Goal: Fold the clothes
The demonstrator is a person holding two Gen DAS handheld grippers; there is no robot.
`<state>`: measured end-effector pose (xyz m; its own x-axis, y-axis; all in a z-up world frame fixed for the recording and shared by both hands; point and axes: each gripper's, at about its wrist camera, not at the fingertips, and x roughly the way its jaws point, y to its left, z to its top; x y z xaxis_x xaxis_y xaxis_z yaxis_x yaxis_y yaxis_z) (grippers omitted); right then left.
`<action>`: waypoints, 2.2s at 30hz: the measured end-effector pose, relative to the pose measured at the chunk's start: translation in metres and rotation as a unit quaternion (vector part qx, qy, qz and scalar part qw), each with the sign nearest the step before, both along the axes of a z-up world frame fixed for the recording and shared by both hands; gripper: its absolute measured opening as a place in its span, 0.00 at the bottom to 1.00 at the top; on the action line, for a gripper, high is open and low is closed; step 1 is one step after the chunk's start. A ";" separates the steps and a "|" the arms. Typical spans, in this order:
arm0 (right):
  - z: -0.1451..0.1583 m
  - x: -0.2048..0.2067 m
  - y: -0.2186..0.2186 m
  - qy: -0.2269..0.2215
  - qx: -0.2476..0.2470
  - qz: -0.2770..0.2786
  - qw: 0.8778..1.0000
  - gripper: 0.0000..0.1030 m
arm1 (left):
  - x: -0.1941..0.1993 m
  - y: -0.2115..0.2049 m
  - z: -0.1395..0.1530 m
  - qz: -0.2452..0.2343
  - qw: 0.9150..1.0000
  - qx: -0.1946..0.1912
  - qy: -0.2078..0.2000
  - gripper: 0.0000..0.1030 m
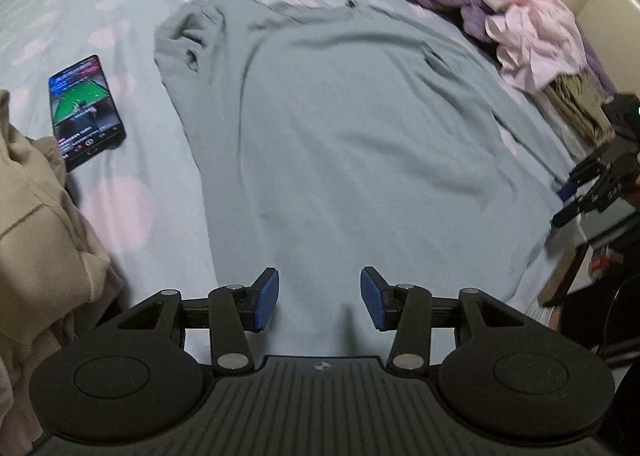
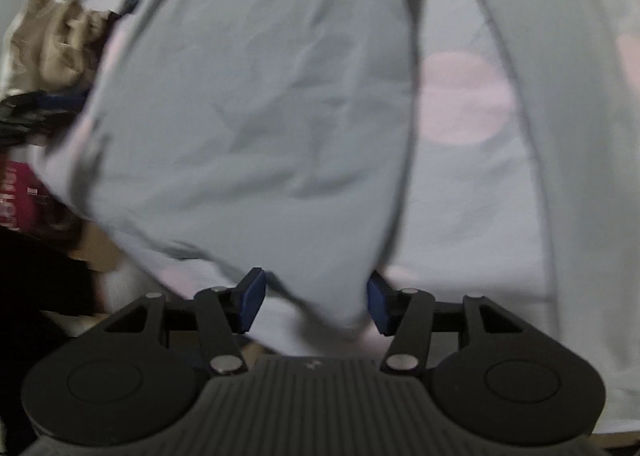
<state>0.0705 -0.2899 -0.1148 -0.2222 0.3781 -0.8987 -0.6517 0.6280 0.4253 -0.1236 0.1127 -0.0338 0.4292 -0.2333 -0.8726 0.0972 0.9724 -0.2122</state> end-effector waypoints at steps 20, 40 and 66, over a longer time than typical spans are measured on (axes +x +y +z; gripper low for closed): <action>0.005 -0.025 -0.048 -0.008 -0.066 0.046 0.997 0.15 | -0.001 0.002 0.008 0.015 1.000 0.008 0.000 0.42; 0.096 -0.105 0.087 -0.235 0.046 0.264 0.934 0.44 | -0.029 -0.037 -0.024 -0.052 0.990 -0.092 0.094 0.20; 0.060 -0.168 0.182 -0.247 0.145 0.212 0.934 0.07 | -0.006 -0.021 0.004 0.012 0.974 -0.209 0.084 0.24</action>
